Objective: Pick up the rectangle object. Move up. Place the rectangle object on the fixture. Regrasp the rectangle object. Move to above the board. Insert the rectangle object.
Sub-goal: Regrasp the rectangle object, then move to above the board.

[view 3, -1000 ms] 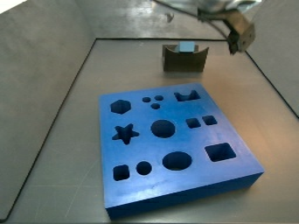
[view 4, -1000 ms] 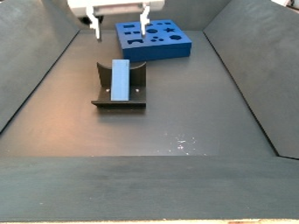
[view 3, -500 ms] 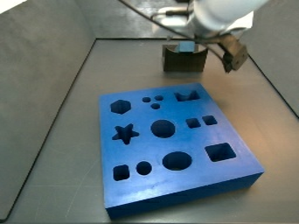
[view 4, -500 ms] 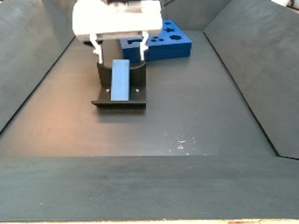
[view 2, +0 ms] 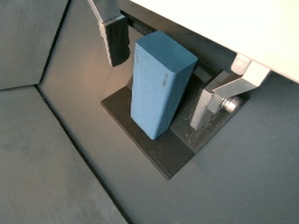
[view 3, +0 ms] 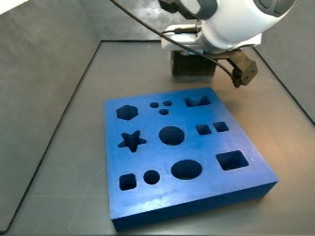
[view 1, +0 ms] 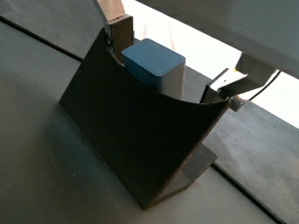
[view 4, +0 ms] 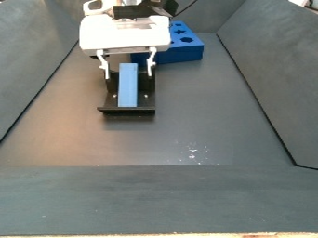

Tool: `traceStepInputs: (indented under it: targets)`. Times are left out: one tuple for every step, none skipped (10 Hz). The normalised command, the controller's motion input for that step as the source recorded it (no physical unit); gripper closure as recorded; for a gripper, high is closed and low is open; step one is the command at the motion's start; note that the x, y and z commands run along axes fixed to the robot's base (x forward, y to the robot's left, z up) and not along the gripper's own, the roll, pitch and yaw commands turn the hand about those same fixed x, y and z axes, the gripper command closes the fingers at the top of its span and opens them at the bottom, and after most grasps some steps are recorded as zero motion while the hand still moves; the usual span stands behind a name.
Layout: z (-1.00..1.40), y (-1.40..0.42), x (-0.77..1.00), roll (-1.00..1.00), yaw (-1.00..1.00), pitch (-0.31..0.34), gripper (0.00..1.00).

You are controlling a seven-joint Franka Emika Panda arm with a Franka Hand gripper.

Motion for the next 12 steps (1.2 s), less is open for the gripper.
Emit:
traceStepInputs:
  targets:
    - [-0.18, 0.0, 0.01, 0.07, -0.03, -0.021, 0.0]
    - [-0.18, 0.0, 0.01, 0.07, -0.03, -0.021, 0.0]
    - [-0.18, 0.0, 0.01, 0.07, -0.03, -0.02, 0.0]
    - [-0.83, 0.0, 0.0, 0.0, 0.0, 0.0, 1.0]
    - [1.0, -0.18, -0.13, -0.01, -0.05, 0.524, 1.0]
    - [1.0, -0.18, -0.13, -0.01, -0.03, 0.524, 1.0]
    - [1.0, -0.18, -0.13, -0.04, 0.05, 0.49, 1.0]
    - [1.0, -0.16, -0.12, -0.09, 0.13, 0.437, 1.0]
    - [1.0, -0.15, -0.12, -0.13, 0.19, 0.363, 1.0]
    - [1.0, -0.15, -0.11, -0.1, 0.24, 0.245, 1.0]
    - [1.0, -0.14, -0.11, -0.08, 0.26, 0.157, 1.0]
    - [1.0, -0.14, -0.11, -0.07, 0.25, 0.081, 1.0]
